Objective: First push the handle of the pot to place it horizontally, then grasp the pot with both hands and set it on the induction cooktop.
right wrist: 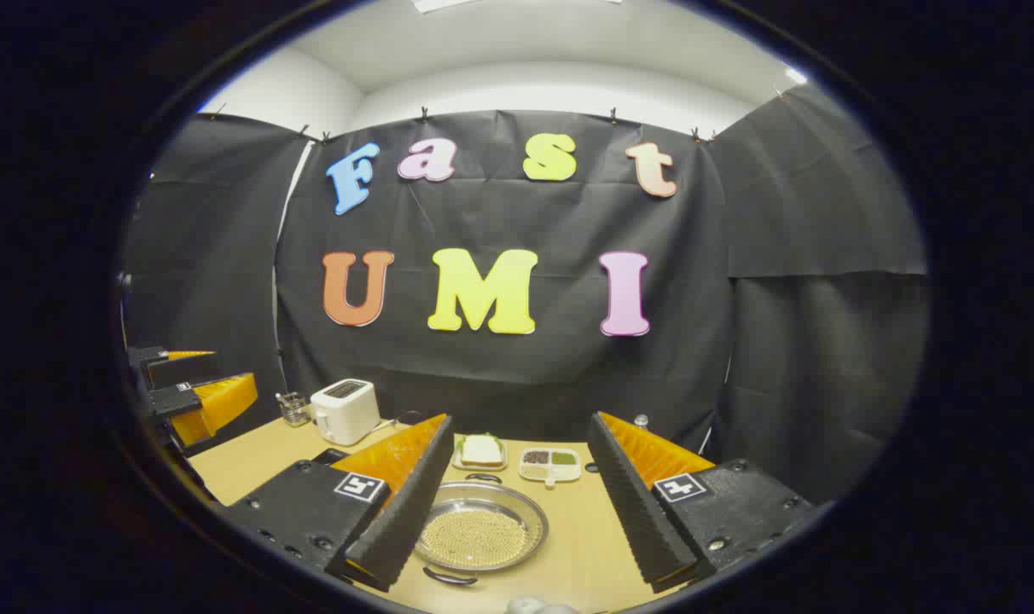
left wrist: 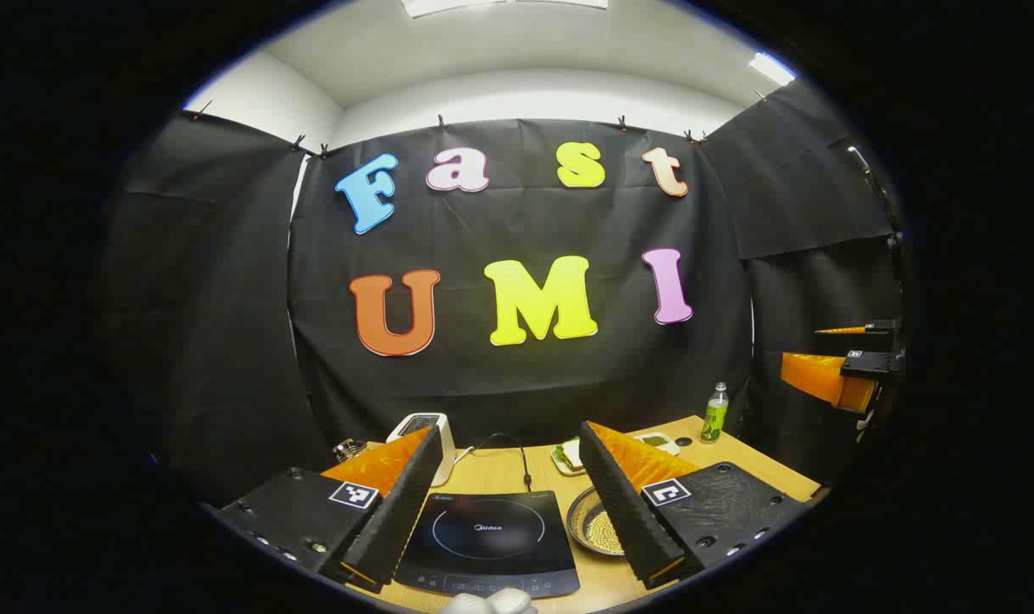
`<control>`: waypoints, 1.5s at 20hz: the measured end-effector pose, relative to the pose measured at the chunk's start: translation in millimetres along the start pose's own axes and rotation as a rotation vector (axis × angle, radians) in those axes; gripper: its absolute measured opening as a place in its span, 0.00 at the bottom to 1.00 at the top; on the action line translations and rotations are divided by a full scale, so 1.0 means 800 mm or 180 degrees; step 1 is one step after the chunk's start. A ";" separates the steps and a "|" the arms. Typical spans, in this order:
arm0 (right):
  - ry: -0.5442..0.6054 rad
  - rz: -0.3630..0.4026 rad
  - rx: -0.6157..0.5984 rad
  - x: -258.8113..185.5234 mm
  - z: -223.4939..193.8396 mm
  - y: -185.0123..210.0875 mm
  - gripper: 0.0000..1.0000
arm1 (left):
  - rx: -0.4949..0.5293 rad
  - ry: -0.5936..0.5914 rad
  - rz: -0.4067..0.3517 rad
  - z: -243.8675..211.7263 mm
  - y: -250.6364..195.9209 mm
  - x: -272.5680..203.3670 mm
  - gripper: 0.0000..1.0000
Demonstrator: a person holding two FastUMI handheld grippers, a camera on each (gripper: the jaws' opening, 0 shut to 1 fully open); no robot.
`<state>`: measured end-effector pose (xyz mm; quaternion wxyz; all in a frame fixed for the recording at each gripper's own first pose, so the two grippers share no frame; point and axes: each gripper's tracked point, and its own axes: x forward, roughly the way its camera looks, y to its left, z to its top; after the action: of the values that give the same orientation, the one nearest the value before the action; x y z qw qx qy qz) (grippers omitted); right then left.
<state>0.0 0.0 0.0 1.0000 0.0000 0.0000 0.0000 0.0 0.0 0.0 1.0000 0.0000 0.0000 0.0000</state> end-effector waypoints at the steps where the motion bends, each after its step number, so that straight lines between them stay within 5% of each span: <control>1: 0.0003 0.0003 0.0004 0.000 0.000 0.000 0.98 | 0.0015 -0.0007 0.0008 0.001 0.002 0.000 0.96; 22: 0.0126 0.0195 0.0027 0.005 -0.007 0.030 0.99 | -0.0078 -0.0021 0.0139 -0.008 0.025 -0.005 0.96; 27: 0.0328 0.0490 0.0073 0.015 -0.027 0.064 0.82 | -0.0079 -0.0008 0.0184 -0.012 0.032 -0.006 0.96; 29: 0.0553 0.0646 0.0158 0.017 -0.046 0.083 0.70 | -0.0081 0.0013 0.0194 -0.017 0.033 -0.012 0.96; 30: 0.0658 0.0708 0.0195 0.019 -0.056 0.090 0.55 | -0.0078 0.0025 0.0204 -0.020 0.034 -0.011 0.96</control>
<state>15.4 71.7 -44.6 0.9880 0.0306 0.1029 0.1107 -8.9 27.0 -16.3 0.9994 -0.0122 0.0039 0.0321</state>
